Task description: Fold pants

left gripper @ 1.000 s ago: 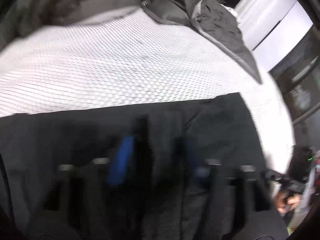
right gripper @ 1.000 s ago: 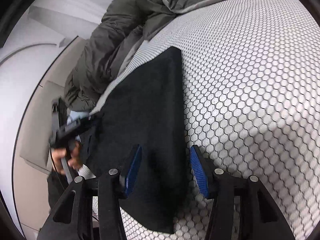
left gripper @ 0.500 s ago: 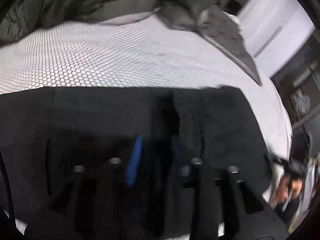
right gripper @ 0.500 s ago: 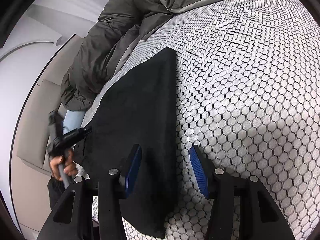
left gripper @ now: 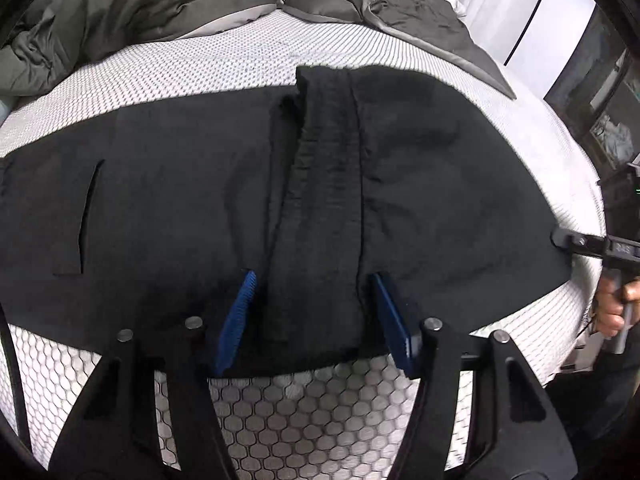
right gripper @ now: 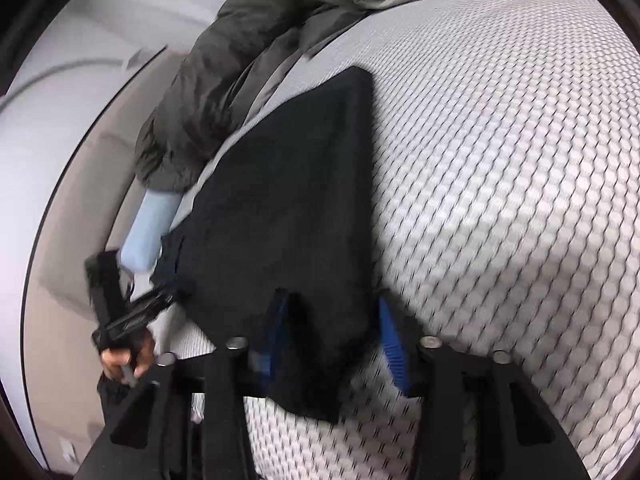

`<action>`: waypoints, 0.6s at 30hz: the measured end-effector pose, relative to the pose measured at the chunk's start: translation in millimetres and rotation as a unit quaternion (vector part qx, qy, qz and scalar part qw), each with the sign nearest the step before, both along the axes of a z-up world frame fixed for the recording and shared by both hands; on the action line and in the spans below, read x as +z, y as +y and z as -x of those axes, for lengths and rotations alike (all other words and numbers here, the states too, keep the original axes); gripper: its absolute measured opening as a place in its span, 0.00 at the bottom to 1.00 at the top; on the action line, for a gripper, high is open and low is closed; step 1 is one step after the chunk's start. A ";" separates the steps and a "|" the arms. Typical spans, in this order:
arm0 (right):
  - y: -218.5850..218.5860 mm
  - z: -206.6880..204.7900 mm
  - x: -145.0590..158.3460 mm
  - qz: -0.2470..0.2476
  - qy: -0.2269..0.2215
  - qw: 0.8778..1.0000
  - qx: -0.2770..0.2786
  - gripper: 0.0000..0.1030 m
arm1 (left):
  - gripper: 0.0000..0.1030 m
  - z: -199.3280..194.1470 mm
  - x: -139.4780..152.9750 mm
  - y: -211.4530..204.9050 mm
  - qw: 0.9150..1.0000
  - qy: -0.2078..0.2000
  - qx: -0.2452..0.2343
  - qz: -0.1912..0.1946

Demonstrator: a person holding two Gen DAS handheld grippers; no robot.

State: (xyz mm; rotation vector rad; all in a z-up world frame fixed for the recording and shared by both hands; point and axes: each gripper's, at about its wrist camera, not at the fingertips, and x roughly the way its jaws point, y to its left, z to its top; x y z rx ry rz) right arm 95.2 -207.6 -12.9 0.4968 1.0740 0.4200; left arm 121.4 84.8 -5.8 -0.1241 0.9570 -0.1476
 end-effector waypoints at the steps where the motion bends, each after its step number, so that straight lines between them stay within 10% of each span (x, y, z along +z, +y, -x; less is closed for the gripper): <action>1: 4.1 5.3 -0.9 0.011 0.002 1.000 0.012 0.31 | 0.56 4.7 -0.7 -1.8 1.000 -0.006 -0.003 -0.008; 11: -10.7 7.4 -3.5 -0.027 -0.010 0.999 -0.029 0.33 | 0.47 7.9 -4.6 -1.0 1.000 -0.019 0.011 0.018; 18: 3.7 -17.6 2.4 0.004 -0.054 0.998 -0.039 0.07 | 0.47 4.5 -8.6 -1.4 1.000 -0.016 0.004 0.026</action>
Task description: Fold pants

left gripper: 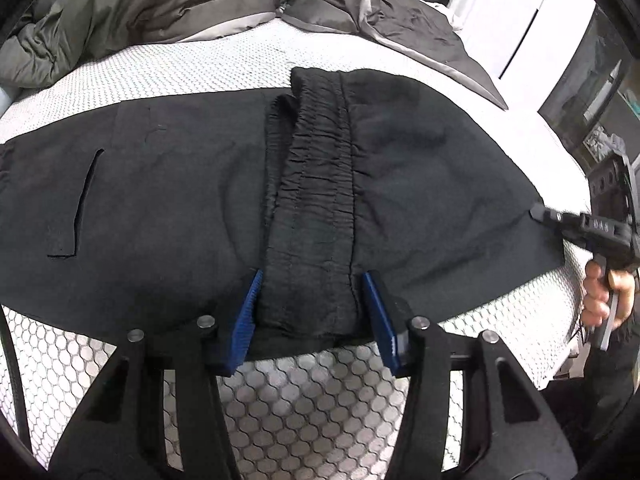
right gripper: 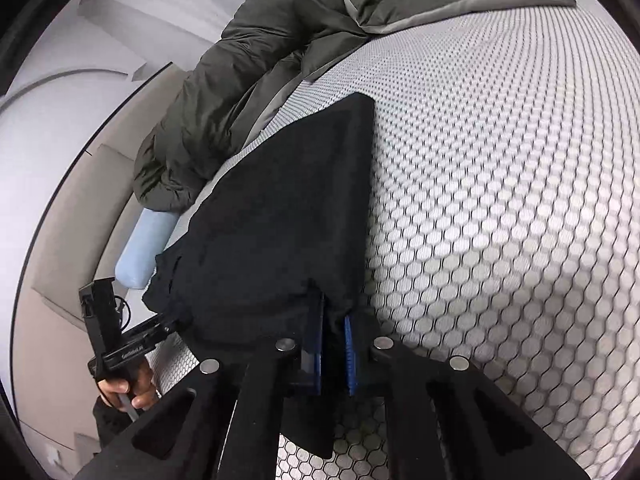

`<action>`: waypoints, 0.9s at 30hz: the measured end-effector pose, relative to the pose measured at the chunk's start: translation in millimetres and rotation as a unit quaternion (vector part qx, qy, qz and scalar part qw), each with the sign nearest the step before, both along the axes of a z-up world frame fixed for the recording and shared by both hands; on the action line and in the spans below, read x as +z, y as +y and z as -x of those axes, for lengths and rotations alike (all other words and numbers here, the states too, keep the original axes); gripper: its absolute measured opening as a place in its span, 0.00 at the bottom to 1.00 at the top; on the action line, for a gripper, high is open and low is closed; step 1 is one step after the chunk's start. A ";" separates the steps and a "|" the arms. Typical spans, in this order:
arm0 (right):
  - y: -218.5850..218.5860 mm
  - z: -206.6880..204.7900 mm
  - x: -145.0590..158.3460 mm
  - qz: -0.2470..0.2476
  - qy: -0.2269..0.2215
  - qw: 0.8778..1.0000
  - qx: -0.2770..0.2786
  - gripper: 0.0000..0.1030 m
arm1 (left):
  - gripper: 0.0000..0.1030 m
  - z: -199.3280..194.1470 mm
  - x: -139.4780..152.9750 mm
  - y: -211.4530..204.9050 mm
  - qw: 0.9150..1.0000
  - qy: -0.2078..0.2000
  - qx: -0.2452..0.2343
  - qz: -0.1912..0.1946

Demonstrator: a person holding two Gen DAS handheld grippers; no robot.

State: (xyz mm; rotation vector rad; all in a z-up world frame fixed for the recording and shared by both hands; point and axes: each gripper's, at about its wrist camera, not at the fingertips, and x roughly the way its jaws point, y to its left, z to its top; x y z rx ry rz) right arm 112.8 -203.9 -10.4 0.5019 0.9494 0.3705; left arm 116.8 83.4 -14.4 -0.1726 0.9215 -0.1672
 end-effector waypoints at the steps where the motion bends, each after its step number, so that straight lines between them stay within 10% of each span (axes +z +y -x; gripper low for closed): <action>1: -1.7 -4.2 0.7 -0.001 -0.001 1.000 -0.001 0.08 | 0.48 -1.7 -1.3 -1.2 1.000 0.005 -0.004 -0.002; 12: -5.3 -3.4 -3.0 -0.041 0.025 0.999 0.021 0.40 | 0.49 -5.4 15.8 22.8 0.996 -0.017 0.009 0.086; 20: 22.8 -6.0 -10.5 0.040 0.030 0.998 0.049 0.14 | 0.49 -4.5 3.0 10.6 1.000 0.010 -0.013 0.026; 24: 22.2 5.0 -2.1 0.056 0.010 0.998 0.038 0.16 | 0.51 4.2 10.2 4.6 1.000 0.002 -0.021 -0.008; 27: 17.0 12.1 13.5 0.046 -0.017 0.999 0.015 0.32 | 0.71 14.9 32.0 10.5 0.999 -0.033 -0.022 -0.001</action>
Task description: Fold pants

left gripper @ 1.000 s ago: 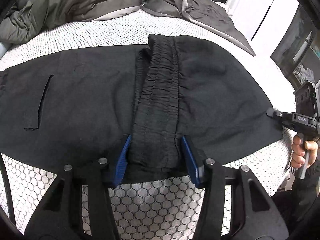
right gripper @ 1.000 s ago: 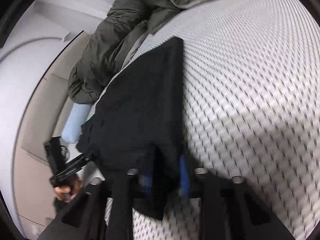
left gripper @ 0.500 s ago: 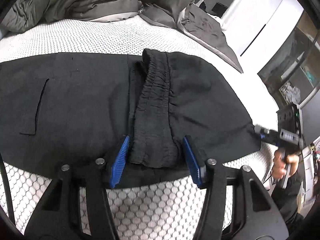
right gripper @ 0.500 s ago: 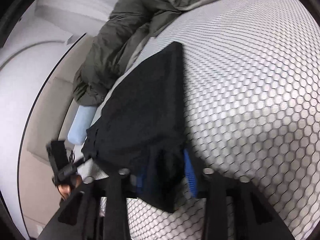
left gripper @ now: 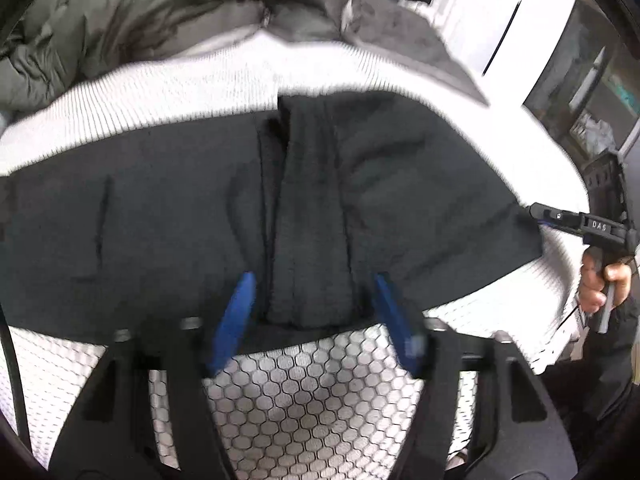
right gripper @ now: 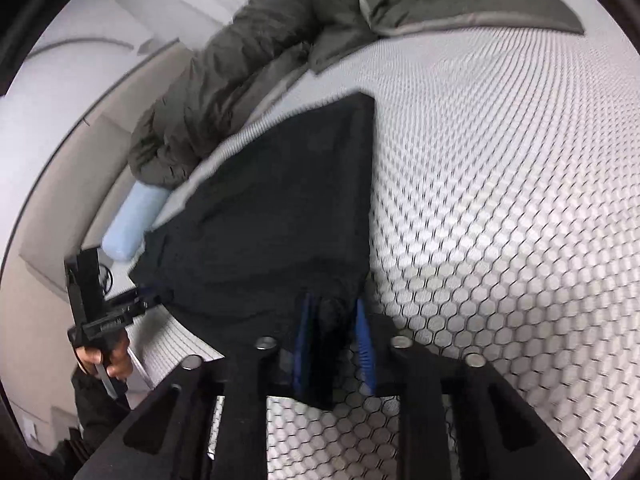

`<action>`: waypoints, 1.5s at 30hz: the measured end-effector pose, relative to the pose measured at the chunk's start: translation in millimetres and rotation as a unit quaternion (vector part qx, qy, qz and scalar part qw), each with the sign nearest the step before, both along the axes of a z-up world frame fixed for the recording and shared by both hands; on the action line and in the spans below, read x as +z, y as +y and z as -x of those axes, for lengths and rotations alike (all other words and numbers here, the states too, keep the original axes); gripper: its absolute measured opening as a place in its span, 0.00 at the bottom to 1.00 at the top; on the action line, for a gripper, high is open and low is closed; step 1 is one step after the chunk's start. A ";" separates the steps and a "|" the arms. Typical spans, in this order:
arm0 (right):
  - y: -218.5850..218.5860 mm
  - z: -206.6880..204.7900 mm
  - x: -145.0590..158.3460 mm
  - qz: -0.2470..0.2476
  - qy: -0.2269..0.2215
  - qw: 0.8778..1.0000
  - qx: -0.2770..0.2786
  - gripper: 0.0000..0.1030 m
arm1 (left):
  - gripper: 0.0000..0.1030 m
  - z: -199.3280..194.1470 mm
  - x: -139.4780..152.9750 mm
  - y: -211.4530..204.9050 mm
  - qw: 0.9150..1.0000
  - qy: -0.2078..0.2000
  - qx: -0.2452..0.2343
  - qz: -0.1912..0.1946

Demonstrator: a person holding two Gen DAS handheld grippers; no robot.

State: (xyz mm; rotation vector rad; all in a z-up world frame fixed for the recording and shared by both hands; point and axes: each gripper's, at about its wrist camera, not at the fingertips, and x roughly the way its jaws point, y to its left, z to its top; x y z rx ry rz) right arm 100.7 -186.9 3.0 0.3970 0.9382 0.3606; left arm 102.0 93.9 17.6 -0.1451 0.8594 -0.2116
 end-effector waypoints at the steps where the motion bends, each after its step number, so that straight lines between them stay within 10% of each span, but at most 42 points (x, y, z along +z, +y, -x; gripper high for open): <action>1: -3.2 2.3 7.5 -0.005 -0.015 1.000 -0.002 0.45 | 0.78 1.3 7.1 3.0 1.000 -0.014 0.006 0.003; 10: 28.4 -28.4 12.5 0.006 -0.027 1.000 -0.005 0.61 | 0.73 -107.9 19.5 13.5 0.997 0.008 0.042 0.059; 16: 34.9 -44.6 5.4 0.025 -0.017 1.000 0.006 0.61 | 0.16 -166.9 0.6 5.4 0.997 0.064 0.012 0.052; 19: 35.6 -49.8 3.6 0.030 -0.014 0.999 0.006 0.61 | 0.11 -166.4 7.7 19.2 0.994 0.045 0.006 0.095; 24: 42.0 -57.3 1.4 0.038 -0.014 0.999 0.013 0.61 | 0.15 -168.6 -3.2 18.1 0.997 0.055 0.023 0.049; 34: 49.2 -38.2 15.7 0.053 -0.055 0.997 0.010 0.60 | 0.74 -49.4 46.9 -42.0 0.996 -0.082 0.007 -0.034; 39: 111.8 -42.9 4.7 0.097 -0.063 0.990 0.082 0.60 | 0.76 -35.2 8.5 -109.0 0.988 -0.073 -0.093 -0.095; 45: 133.5 -63.0 -26.5 0.172 -0.025 0.978 0.117 0.54 | 0.70 -54.1 -18.7 -75.9 0.995 -0.011 -0.087 -0.040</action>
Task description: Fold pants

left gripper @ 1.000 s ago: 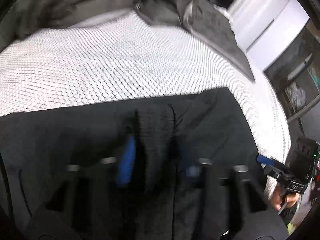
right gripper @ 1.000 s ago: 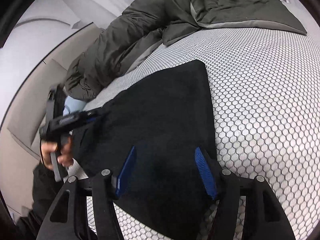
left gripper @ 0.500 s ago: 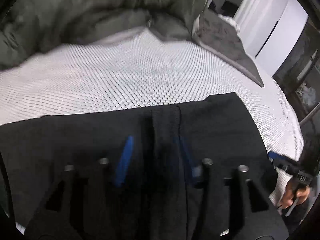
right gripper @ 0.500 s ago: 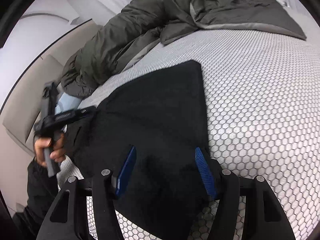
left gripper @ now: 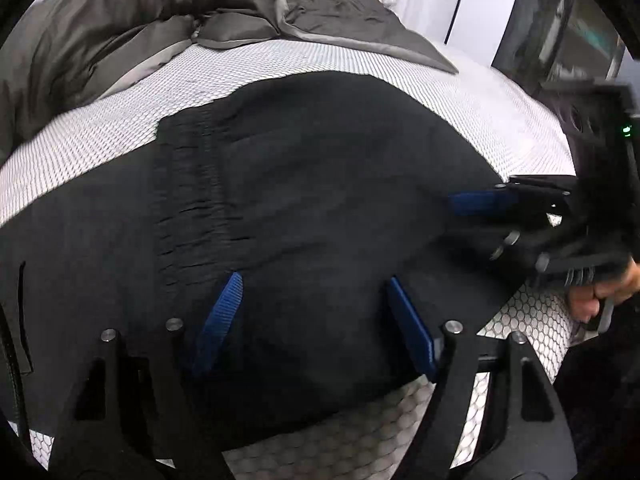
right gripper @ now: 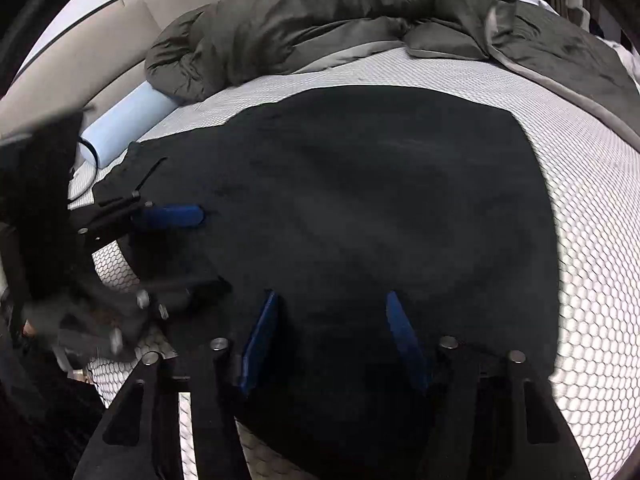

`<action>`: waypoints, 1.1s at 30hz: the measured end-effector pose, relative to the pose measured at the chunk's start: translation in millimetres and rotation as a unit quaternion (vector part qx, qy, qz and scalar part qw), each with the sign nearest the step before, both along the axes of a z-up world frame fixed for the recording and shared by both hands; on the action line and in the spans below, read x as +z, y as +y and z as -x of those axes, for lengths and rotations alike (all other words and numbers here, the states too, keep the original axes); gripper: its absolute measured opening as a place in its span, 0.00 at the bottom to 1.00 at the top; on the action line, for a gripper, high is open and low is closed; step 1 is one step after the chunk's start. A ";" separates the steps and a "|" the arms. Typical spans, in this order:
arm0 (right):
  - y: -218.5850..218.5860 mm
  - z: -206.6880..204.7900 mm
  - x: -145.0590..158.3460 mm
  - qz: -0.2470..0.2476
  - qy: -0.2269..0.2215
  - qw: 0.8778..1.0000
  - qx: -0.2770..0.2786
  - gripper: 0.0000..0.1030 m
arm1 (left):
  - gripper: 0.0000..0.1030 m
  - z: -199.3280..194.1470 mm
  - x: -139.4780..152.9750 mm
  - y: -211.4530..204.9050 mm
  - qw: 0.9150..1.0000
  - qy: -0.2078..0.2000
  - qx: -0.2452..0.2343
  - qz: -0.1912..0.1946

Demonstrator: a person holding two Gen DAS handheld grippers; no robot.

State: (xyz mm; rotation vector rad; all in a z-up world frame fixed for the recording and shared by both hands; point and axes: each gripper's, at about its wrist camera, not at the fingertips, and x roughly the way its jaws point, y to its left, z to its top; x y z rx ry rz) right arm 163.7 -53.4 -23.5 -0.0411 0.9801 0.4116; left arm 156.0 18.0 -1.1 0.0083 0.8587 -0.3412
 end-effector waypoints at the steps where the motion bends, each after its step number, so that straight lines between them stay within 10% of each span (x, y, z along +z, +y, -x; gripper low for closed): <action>1: -11.0 1.5 3.0 0.007 0.001 1.000 -0.016 0.54 | 0.70 2.4 1.0 4.4 1.000 -0.002 0.001 -0.001; 4: -45.0 8.3 6.9 0.057 -0.016 0.996 -0.068 0.54 | 0.70 11.6 2.8 11.5 1.000 -0.007 -0.004 -0.013; 11: -35.9 8.0 41.4 0.000 -0.076 0.995 -0.062 0.54 | 0.75 6.7 48.1 11.6 0.999 -0.051 -0.009 -0.006; 17: 18.6 -59.2 2.7 0.040 -0.003 0.999 -0.029 0.54 | 0.74 -61.5 19.9 -6.3 0.998 0.017 -0.009 -0.062; 24: -34.5 -64.5 7.4 0.071 0.019 0.996 -0.056 0.54 | 0.75 -55.1 21.4 17.8 0.999 0.021 -0.040 -0.024; 30: -20.5 -78.2 41.7 0.020 -0.050 0.997 -0.053 0.54 | 0.75 -67.0 57.6 21.2 0.999 -0.027 -0.033 -0.023; 33: -6.2 -102.2 29.0 0.014 -0.034 0.997 -0.071 0.54 | 0.74 -108.1 38.2 18.9 0.997 0.014 -0.001 -0.071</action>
